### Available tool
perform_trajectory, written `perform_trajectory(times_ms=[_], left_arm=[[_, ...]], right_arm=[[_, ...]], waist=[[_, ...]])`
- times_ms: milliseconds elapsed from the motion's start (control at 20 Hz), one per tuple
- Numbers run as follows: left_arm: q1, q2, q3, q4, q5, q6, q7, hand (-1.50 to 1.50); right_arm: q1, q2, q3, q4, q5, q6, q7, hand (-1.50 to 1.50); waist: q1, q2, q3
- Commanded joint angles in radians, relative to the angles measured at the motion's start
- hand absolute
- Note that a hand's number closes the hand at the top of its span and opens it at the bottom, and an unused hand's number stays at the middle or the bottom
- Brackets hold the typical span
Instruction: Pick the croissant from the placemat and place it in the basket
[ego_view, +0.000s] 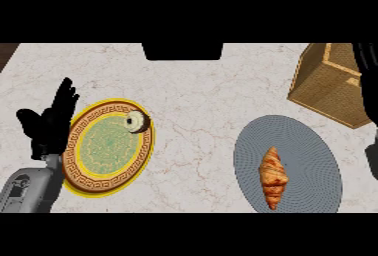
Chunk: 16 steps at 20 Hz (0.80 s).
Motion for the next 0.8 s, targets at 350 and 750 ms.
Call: perform_trajectory(times_ms=[350, 750], left_arm=[[0.190, -0.058, -0.134, 0.115, 0.020, -0.138, 0.136, 0.00], [0.257, -0.043, -0.125, 0.084, 0.027, -0.141, 0.152, 0.00]], right_arm=[[-0.013, 0.092, 0.492, 0.067, 0.181, 0.254, 0.067, 1.50], [-0.027, 0.217, 0.786, 0.144, 0.643, -0.031, 0.308, -1.50]], waist=[[0.112, 0.001, 0.018], [0.050, -0.023, 0.015]])
